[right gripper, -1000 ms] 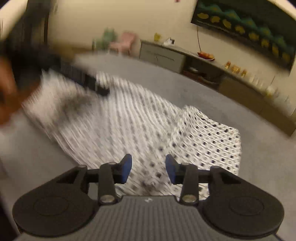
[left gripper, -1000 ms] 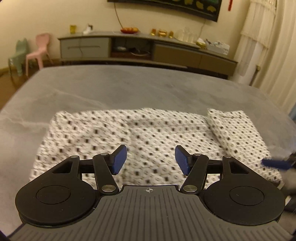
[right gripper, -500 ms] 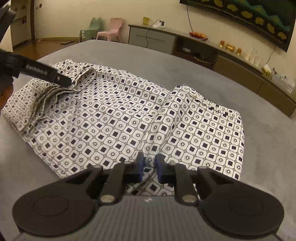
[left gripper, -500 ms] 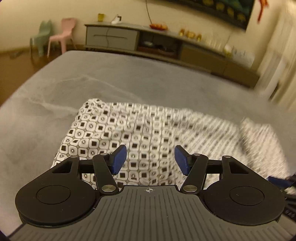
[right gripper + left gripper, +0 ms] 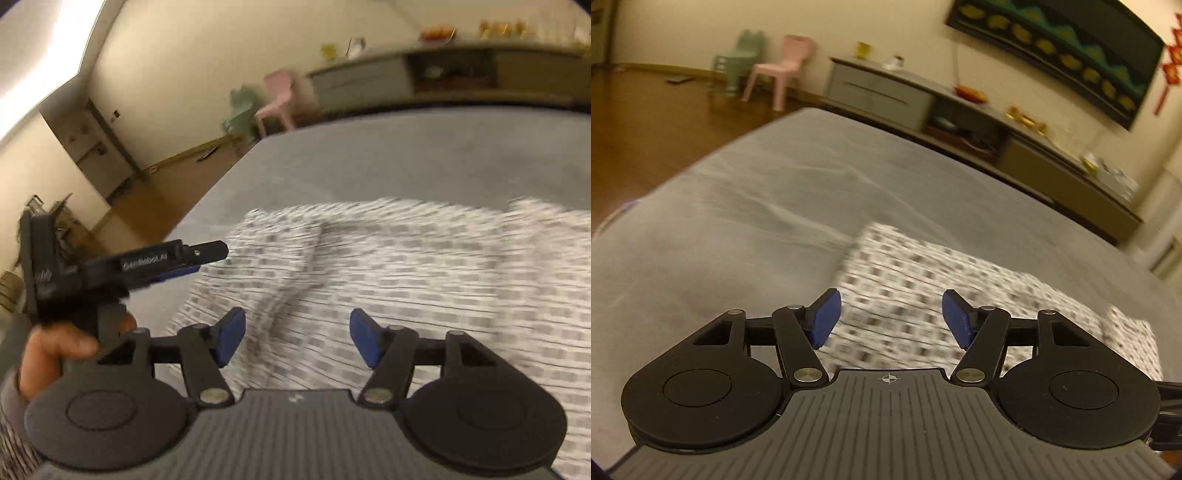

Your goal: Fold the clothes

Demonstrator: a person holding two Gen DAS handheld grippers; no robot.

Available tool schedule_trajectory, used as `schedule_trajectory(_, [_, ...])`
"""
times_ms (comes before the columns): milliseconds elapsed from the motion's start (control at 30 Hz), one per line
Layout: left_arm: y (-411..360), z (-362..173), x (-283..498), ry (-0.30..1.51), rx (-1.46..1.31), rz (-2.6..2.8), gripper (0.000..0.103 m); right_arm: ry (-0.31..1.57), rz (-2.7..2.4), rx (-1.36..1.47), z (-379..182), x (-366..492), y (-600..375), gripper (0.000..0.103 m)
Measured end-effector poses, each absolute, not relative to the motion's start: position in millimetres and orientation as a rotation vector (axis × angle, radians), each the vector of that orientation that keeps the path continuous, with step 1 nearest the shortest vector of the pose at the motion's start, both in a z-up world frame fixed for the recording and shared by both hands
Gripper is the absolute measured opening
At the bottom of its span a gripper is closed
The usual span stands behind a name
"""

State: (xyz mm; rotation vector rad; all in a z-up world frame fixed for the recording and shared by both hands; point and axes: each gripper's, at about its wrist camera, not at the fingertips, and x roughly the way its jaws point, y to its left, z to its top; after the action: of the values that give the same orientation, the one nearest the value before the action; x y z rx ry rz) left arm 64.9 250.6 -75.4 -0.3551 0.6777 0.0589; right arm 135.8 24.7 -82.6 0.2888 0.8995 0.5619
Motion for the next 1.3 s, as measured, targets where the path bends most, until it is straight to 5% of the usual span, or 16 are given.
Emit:
schedule_trajectory(167, [262.9,-76.7,59.8,0.674,-0.389,0.057,0.049,0.980,0.542,0.243,-112.7,170.8,75.3,0.066])
schedule_trajectory(200, [261.9,-76.6,59.7,0.675,-0.384,0.054,0.049,0.964,0.534,0.207,-111.9,170.1,82.2,0.059])
schedule_trajectory(233, [260.9,-76.4,59.6,0.675,-0.380,0.052,0.049,0.949,0.524,0.168,-110.7,169.2,89.0,0.022])
schedule_trajectory(267, [259.9,-76.3,59.5,0.676,-0.375,0.049,0.049,0.936,0.529,0.155,-107.7,166.4,92.0,0.010])
schedule_trajectory(533, [251.7,-75.3,58.8,0.680,-0.338,0.026,0.049,0.737,0.419,0.103,-62.5,124.1,63.8,0.010])
schedule_trajectory(767, [223.7,-96.6,71.8,0.762,-0.166,0.018,0.050,0.906,0.334,0.154,-113.1,127.2,44.7,0.013])
schedule_trajectory(933, [224.4,-109.2,78.3,0.777,-0.118,0.038,0.050,0.825,0.297,0.122,-89.2,107.0,40.4,0.033])
schedule_trajectory(1067, [220.4,-114.3,84.0,0.788,-0.074,0.072,0.057,0.755,0.350,0.025,-77.3,88.1,44.7,0.032])
schedule_trajectory(1200, [213.9,-103.9,78.2,0.761,-0.049,0.086,0.046,0.825,0.362,-0.020,-91.8,79.7,41.0,0.032])
schedule_trajectory(1300, [203.7,-77.8,54.3,0.652,-0.089,-0.025,0.051,0.767,0.361,0.009,-82.1,58.9,25.4,0.032])
